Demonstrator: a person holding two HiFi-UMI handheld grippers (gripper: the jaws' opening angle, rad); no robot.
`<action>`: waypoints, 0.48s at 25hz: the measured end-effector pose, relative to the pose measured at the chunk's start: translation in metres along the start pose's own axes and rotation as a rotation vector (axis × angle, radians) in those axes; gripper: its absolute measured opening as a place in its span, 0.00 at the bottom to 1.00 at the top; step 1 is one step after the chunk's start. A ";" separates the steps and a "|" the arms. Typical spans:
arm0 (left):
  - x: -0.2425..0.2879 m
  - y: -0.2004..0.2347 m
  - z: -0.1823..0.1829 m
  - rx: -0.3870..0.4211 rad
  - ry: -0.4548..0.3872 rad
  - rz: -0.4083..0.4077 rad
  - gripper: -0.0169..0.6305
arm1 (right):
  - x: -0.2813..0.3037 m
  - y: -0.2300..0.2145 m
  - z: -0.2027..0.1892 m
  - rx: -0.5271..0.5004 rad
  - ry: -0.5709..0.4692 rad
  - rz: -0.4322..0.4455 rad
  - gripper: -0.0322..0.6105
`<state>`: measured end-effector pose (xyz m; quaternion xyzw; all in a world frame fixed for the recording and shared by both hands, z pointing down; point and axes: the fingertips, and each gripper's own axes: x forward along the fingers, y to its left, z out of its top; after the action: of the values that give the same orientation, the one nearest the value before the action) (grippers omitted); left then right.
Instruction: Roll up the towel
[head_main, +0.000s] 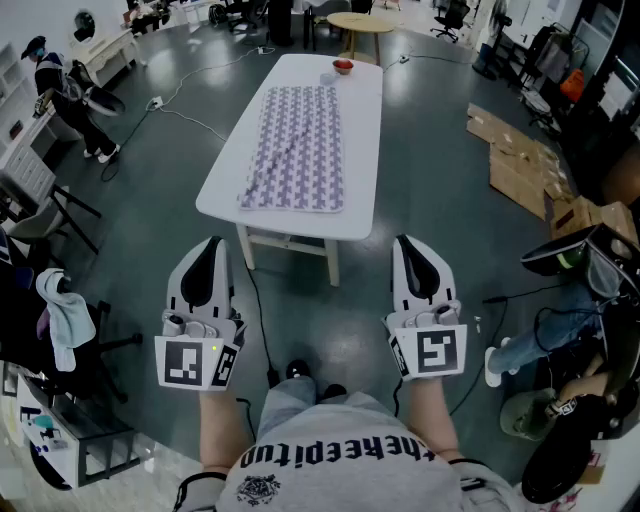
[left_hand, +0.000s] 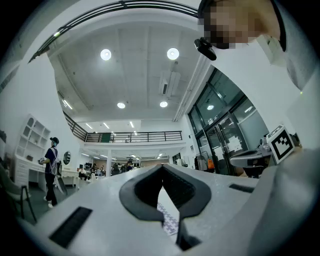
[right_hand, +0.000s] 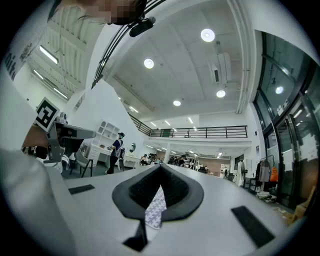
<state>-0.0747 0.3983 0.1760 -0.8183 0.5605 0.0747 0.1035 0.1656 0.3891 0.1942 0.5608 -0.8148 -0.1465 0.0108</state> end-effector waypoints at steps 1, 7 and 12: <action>0.000 0.000 -0.001 -0.001 0.000 0.000 0.03 | 0.000 0.000 -0.001 0.000 0.001 0.000 0.05; 0.004 0.011 -0.005 -0.001 -0.002 -0.004 0.03 | 0.010 0.008 -0.004 -0.003 0.006 -0.003 0.05; 0.017 0.023 -0.010 0.008 0.001 -0.016 0.03 | 0.028 0.009 -0.005 -0.008 0.000 -0.018 0.05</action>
<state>-0.0902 0.3727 0.1800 -0.8224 0.5542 0.0711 0.1069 0.1479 0.3656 0.1970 0.5680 -0.8091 -0.1502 0.0116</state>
